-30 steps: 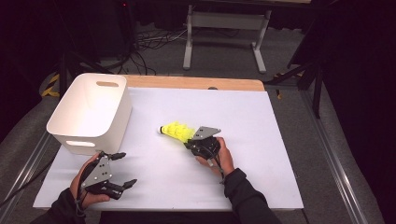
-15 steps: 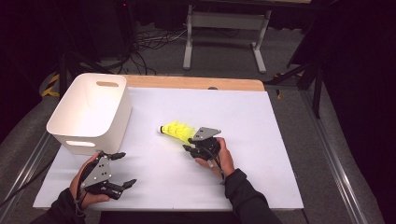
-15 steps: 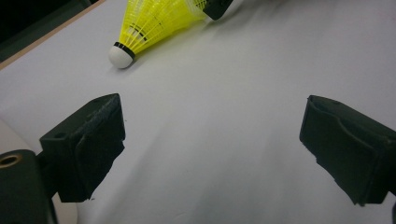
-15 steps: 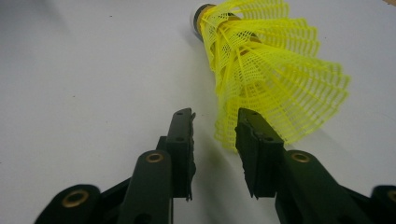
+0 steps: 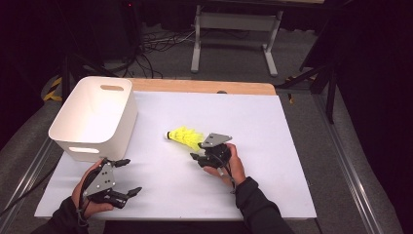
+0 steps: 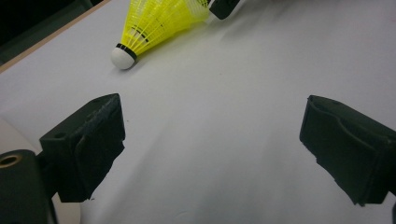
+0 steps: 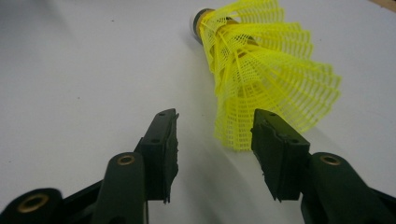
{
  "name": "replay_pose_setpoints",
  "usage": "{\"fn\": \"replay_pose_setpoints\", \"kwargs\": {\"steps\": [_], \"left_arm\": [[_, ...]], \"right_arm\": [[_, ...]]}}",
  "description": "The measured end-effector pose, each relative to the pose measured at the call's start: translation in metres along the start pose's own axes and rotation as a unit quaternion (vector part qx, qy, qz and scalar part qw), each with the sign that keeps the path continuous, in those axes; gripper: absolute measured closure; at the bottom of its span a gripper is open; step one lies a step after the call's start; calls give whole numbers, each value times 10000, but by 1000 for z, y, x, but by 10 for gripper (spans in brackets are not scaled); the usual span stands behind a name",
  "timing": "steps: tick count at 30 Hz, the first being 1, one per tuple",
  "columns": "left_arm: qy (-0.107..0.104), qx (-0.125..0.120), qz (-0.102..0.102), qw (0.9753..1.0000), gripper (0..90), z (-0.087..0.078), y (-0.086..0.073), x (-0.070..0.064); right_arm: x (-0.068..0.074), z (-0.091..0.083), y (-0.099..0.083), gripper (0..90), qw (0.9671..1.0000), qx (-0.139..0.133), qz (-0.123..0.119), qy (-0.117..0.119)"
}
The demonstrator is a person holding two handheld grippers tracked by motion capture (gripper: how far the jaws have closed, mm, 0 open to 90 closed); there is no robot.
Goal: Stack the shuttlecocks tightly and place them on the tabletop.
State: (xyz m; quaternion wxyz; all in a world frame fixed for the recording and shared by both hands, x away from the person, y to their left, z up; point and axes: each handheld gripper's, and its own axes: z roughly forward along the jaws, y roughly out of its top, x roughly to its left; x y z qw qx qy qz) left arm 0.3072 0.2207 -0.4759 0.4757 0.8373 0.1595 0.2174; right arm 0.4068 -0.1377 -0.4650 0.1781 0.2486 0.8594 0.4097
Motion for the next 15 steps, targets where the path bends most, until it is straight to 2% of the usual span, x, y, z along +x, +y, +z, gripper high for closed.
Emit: {"fn": "replay_pose_setpoints", "kwargs": {"steps": [4, 5, 10, 12, 15], "left_arm": [[1, -2, 0, 10000, 74, 0, 0, 0], [8, 6, 7, 10000, 74, 0, 0, 0], [3, 0, -3, 10000, 74, 0, 0, -1], [5, -6, -12, 10000, 74, 0, 0, 0], [10, 1, -6, 10000, 74, 0, 0, 0]], "right_arm": [[2, -5, 1, 478, 9999, -119, -69, -11], [4, -10, 2, 462, 9996, -187, -198, -61], [8, -19, 3, 432, 9988, -303, -359, -158], [9, -28, 4, 410, 9977, -410, -485, -229], [8, -35, 5, 390, 9971, -504, -487, -284]]}}
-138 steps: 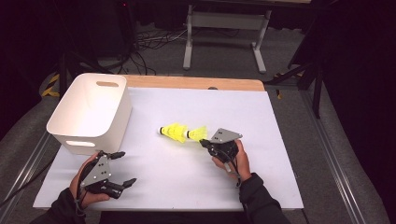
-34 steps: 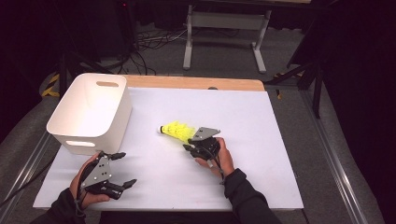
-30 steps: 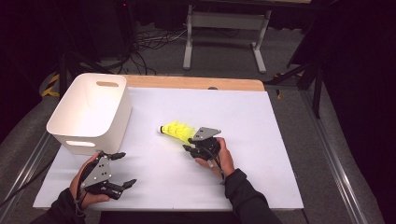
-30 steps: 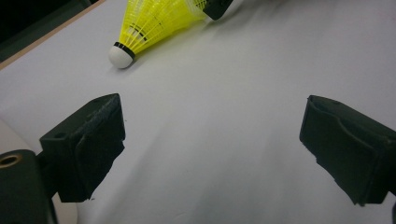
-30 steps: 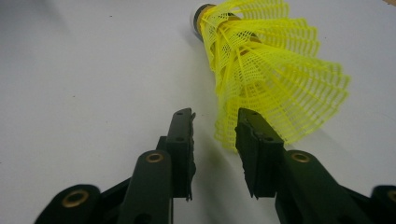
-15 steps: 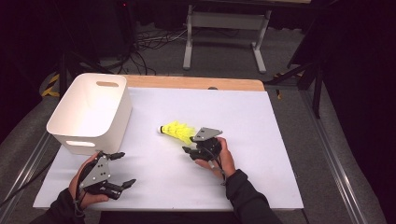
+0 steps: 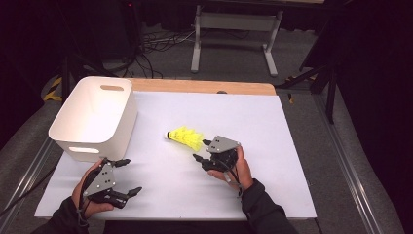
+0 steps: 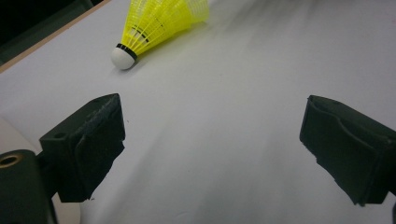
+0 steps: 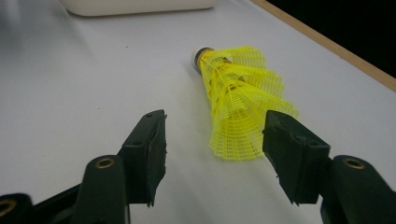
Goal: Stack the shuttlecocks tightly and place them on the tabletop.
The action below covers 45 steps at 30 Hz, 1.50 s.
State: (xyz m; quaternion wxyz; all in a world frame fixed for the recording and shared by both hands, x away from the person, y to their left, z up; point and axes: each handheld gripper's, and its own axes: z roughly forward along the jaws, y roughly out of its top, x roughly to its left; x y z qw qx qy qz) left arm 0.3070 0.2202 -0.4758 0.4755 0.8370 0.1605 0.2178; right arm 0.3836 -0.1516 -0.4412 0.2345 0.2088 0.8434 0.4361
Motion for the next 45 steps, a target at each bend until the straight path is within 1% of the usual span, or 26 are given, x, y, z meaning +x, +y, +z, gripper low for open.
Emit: {"fn": "replay_pose_setpoints", "kwargs": {"steps": [4, 7, 9, 11, 15, 18, 22, 29, 34, 36, 39, 45], "left_arm": [[1, -3, -5, 10000, 74, 0, 0, 0], [12, -6, -7, 10000, 74, 0, 0, 0], [11, -14, -6, 10000, 74, -1, 0, 0], [14, -15, -8, 10000, 74, -1, 0, 0], [16, -26, -14, 10000, 74, -1, 0, 0], [16, -25, -10, 10000, 74, -1, 0, 0], [14, -20, -17, 10000, 74, -1, 0, 1], [10, -21, -20, 10000, 74, -1, 0, 0], [10, -11, -20, 10000, 74, -1, 0, 0], [1, -14, -25, 10000, 74, -1, 0, 0], [-4, -14, -24, 10000, 75, -1, 0, 0], [16, -20, -29, 10000, 72, -1, 0, 0]], "right_arm": [[0, -4, 1, 378, 10000, -36, -17, -31], [1, -9, 2, 347, 9999, -56, -97, -93], [2, -10, 2, 338, 9999, -61, -102, -103], [4, -13, 3, 323, 9997, -60, -202, -143], [6, -15, 4, 305, 9995, -79, -258, -168], [7, -17, 5, 286, 9994, -44, -300, -191], [11, -22, 5, 267, 9988, -25, -408, -268], [15, -32, 4, 228, 9989, -110, -387, -256], [15, -39, -1, 205, 9987, -109, -379, -312], [16, -41, -3, 203, 9985, -84, -417, -354], [17, -47, -6, 203, 9979, -206, -450, -407], [17, -54, -13, 188, 9978, -202, -453, -442]]}}
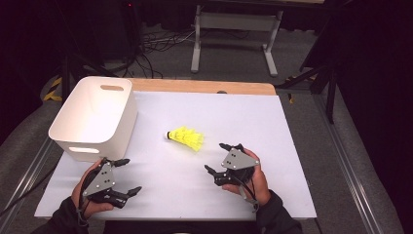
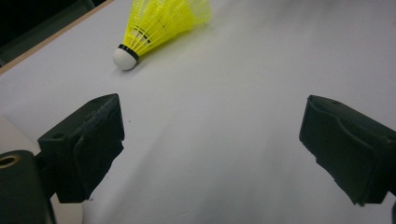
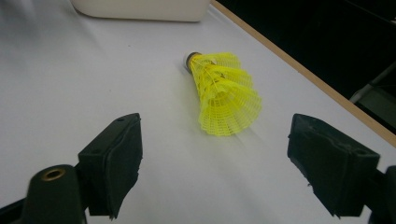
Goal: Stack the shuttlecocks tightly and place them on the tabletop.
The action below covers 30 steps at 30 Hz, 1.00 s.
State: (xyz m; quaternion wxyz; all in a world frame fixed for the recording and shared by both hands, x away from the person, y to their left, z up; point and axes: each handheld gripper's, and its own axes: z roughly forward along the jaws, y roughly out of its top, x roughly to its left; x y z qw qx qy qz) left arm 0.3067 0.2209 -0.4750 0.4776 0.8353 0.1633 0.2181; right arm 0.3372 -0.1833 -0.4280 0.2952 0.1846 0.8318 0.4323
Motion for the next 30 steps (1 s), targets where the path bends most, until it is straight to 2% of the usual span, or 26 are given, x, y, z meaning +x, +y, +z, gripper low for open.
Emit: {"fn": "replay_pose_setpoints", "kwargs": {"steps": [8, 15, 25, 30], "left_arm": [[16, -1, 5, 10000, 71, 0, 0, 0], [40, -6, 1, 10000, 69, -1, 0, 0], [38, -7, 5, 10000, 69, -1, 0, 0], [38, -2, 7, 10000, 69, -1, 0, 0]], "right_arm": [[0, -7, -10, 165, 9999, 13, -22, -132], [-2, -13, -18, 135, 9995, -55, 101, -291], [0, -19, -25, 136, 9992, -58, -66, -391], [0, -21, -30, 131, 9992, 20, -13, -411]]}}
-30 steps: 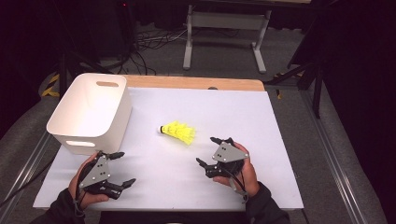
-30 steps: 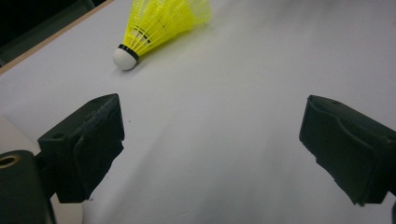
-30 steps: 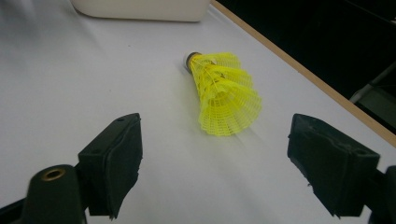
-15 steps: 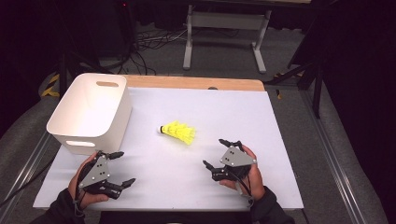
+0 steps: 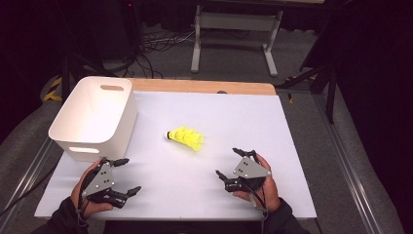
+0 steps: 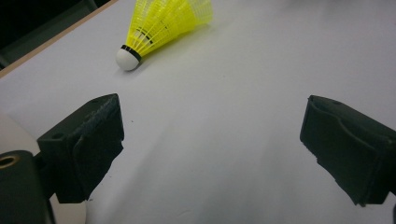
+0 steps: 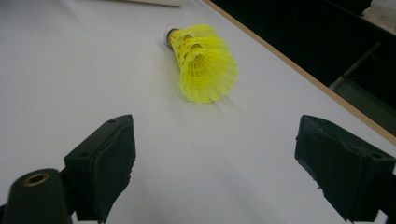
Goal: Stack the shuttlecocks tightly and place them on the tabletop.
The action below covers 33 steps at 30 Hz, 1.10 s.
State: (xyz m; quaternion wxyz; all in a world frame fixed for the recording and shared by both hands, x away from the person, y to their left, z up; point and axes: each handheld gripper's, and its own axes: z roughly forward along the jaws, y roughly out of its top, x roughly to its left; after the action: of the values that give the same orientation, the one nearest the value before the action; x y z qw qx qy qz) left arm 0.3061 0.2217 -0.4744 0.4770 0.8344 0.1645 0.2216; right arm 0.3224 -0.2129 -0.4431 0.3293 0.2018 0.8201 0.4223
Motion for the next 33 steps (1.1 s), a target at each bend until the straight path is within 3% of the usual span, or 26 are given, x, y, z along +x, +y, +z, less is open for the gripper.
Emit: {"fn": "replay_pose_setpoints", "kwargs": {"steps": [23, 33], "left_arm": [[36, -20, -8, 10000, 67, 0, 0, 0], [128, -254, -85, 9996, 46, -5, 1, 2]], "right_arm": [[-4, -10, -25, 79, 9992, 96, 381, -2], [-2, -12, -25, 55, 9994, -38, 339, -86]]}}
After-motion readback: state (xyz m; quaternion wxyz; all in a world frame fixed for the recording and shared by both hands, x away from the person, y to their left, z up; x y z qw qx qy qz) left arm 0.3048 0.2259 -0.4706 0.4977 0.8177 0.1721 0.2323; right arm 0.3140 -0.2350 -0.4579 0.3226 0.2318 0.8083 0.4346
